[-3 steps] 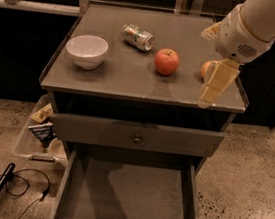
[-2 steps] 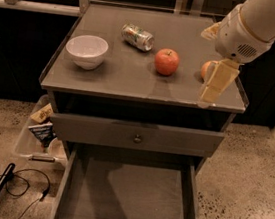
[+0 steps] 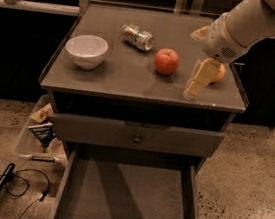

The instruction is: Place apple into middle drawer

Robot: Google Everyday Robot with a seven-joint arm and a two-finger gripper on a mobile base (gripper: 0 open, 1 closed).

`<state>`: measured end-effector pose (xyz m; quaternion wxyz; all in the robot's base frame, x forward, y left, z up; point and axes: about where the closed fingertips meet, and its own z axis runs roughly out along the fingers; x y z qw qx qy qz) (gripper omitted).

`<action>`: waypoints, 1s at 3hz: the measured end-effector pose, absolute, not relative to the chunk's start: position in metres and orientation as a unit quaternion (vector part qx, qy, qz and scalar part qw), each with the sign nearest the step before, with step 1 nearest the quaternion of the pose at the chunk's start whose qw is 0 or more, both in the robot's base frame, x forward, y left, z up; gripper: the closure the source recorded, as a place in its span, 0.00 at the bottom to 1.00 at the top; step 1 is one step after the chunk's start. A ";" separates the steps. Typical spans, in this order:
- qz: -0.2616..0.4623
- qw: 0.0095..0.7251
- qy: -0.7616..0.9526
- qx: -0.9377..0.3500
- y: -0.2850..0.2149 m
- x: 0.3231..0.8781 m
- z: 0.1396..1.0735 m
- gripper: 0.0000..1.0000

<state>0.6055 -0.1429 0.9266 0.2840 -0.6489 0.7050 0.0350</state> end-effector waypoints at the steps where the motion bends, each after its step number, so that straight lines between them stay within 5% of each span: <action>1: 0.065 0.309 0.698 -0.643 -0.138 0.631 0.914 0.00; 3: 0.099 0.351 0.696 -0.619 -0.133 0.677 0.895 0.00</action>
Offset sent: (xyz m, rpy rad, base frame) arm 0.0767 0.0101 -0.0305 0.2426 -0.0220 0.0129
